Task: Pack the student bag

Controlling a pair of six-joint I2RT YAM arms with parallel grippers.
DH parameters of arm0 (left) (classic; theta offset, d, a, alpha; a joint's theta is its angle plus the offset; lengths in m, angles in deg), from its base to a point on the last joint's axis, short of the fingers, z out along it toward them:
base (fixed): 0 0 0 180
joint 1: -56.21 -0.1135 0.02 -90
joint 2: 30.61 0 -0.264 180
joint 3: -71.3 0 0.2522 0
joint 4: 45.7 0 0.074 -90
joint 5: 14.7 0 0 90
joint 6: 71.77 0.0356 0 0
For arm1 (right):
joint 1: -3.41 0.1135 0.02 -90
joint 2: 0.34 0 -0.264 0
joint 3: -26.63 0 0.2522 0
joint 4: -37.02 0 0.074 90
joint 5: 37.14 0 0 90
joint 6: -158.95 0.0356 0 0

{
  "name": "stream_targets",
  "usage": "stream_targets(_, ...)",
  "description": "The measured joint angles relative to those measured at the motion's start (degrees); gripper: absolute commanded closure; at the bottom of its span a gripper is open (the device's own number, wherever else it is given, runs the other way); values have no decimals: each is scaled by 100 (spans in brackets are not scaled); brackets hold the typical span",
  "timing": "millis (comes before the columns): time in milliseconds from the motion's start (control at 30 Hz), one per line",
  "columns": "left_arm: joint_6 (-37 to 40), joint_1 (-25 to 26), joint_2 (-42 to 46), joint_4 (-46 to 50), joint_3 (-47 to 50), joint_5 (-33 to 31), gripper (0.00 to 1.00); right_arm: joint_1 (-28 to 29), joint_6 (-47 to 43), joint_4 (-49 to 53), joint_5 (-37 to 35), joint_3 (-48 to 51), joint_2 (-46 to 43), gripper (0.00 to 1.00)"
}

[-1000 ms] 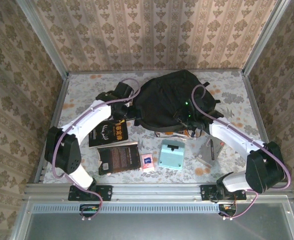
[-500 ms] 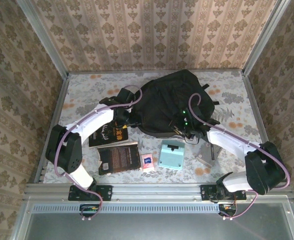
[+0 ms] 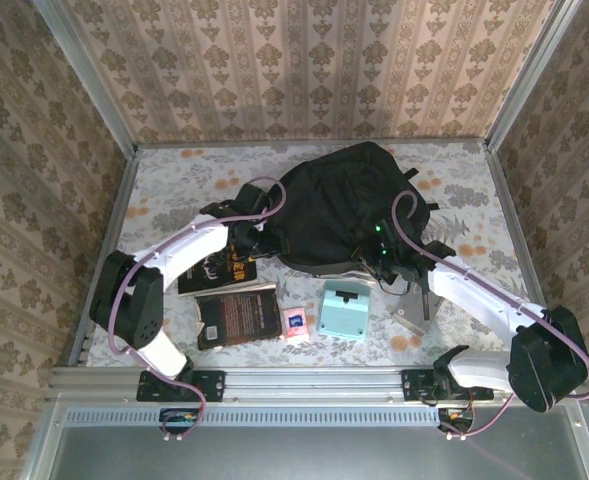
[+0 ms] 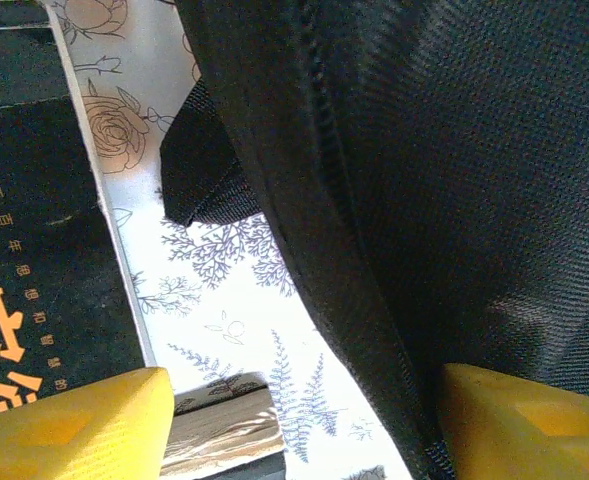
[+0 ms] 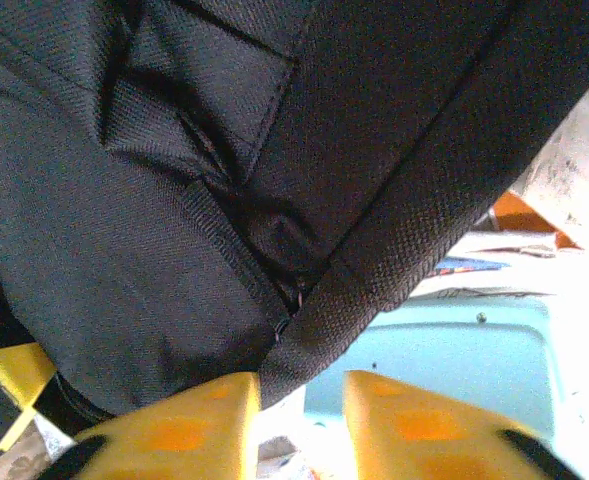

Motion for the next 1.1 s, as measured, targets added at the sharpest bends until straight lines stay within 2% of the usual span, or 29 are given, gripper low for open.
stream_targets(333,31,4,35,-50,31,0,32,0,944,-302,752,-122,610,53)
stream_targets(400,42,4,35,-76,55,2,33,0,966,-511,870,-122,758,60)
stream_targets(600,42,4,48,-129,114,0,34,0,713,-813,999,-120,1043,96)
stream_targets(633,42,4,61,-149,125,0,35,0,629,-909,977,-94,1021,100)
stream_targets(700,42,2,105,-179,164,-2,35,0,468,-1209,951,98,903,100)
stream_targets(800,44,4,129,-195,181,22,35,0,175,-2262,909,857,538,100)
stream_targets(967,46,11,131,-186,181,66,35,31,-391,-4863,682,2317,382,100)
stream_targets(1100,55,24,192,-168,188,63,37,44,-1008,-6234,616,2828,483,100)
